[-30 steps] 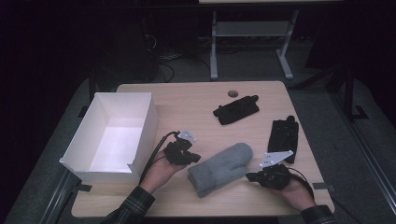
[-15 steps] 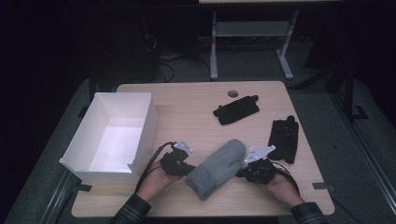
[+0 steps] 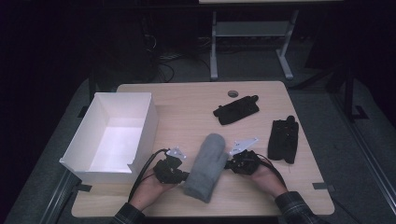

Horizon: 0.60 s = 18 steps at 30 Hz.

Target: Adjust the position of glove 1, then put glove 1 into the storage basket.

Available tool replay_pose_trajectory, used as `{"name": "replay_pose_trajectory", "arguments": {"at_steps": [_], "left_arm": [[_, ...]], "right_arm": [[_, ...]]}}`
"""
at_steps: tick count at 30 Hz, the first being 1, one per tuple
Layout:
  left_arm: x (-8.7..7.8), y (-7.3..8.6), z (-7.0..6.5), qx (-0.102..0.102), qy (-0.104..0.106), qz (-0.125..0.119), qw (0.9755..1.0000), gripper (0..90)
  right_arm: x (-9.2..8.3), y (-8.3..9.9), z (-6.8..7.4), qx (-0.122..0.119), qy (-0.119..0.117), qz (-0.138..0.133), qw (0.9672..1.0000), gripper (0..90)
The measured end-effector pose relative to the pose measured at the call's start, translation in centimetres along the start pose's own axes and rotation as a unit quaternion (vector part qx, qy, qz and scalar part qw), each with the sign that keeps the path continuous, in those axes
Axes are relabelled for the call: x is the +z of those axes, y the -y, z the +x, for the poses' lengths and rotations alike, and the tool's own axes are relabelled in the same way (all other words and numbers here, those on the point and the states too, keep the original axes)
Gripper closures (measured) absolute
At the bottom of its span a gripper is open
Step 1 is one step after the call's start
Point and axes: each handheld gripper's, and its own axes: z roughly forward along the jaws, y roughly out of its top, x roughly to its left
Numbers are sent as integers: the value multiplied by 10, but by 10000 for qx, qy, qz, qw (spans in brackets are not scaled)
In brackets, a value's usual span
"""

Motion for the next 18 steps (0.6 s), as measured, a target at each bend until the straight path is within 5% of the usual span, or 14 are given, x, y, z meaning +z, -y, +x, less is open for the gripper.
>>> {"name": "replay_pose_trajectory", "arguments": {"at_steps": [11,18], "left_arm": [[-3,-1,2,-105,-94,-151,9998,866],[-15,-14,12,-121,-427,-540,9976,705]], "right_arm": [[4,-4,-1,-3,17,3,10000,900],[-4,2,-7,111,89,-62,9999,718]]}}
